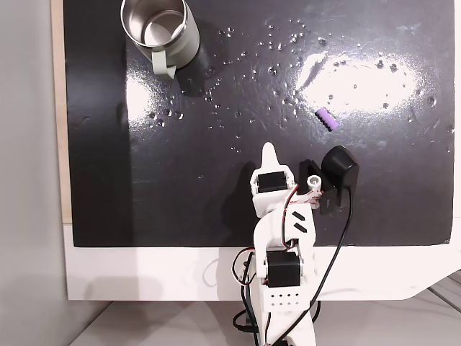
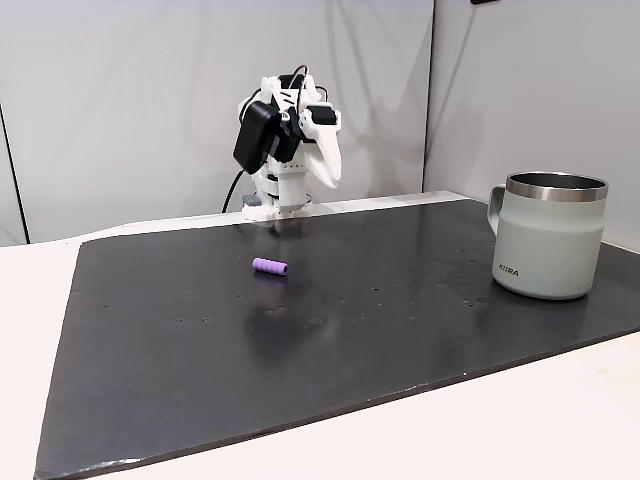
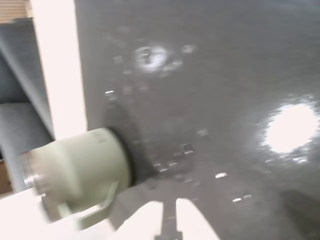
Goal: Grasp a pengrip and put it in the cup.
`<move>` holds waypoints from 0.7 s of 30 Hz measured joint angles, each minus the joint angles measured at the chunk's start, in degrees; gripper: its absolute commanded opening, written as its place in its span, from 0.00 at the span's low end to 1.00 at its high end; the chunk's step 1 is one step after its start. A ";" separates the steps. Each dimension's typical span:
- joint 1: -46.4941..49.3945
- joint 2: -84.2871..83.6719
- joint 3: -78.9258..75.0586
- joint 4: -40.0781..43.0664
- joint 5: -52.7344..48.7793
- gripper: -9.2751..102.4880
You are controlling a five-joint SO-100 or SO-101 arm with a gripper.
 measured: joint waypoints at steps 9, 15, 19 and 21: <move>7.65 -15.91 -13.80 0.79 -1.14 0.08; 11.25 -32.78 -24.52 -0.09 -0.62 0.08; 13.18 -45.00 -32.78 -0.09 0.88 0.08; 14.15 -51.15 -37.09 0.18 1.85 0.08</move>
